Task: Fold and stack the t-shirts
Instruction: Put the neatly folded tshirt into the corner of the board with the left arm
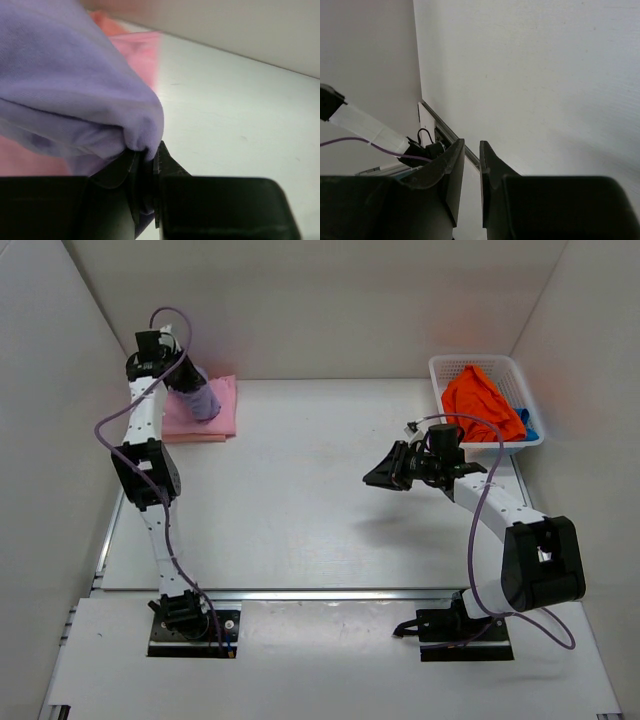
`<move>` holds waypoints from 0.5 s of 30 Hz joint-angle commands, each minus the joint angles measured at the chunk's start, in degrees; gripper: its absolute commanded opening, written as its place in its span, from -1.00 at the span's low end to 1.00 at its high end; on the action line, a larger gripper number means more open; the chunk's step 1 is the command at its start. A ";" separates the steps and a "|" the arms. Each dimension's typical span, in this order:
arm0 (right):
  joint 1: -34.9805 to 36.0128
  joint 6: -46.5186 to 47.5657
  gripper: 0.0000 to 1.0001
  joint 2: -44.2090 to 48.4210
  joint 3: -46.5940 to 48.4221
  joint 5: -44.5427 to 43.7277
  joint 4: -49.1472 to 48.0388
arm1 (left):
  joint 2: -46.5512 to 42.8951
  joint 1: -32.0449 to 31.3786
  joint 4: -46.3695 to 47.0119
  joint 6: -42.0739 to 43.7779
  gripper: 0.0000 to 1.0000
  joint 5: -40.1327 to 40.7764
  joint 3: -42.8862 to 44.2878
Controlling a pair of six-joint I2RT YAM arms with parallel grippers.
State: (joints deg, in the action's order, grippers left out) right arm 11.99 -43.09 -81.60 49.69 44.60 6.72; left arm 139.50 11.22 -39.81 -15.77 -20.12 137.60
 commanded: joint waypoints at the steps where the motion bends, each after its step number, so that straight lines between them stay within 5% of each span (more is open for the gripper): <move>1: 0.32 -0.41 -0.68 1.01 -0.73 0.84 -2.59 | -14.34 -6.64 5.09 -0.49 -1.00 -4.66 -3.38; 8: 0.14 -0.68 -0.68 1.44 -1.44 1.20 -3.12 | -15.93 -13.95 2.72 0.04 -1.00 -4.84 0.39; 15: -1.00 0.54 -0.68 1.28 -1.70 2.16 -2.15 | -12.16 -5.79 5.45 -0.49 -1.00 -5.64 -0.84</move>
State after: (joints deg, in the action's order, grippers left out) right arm 11.55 -43.44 -81.56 48.25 45.34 5.93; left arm 126.37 -2.22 -36.25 -16.40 -26.94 136.49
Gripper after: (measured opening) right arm 0.161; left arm 0.200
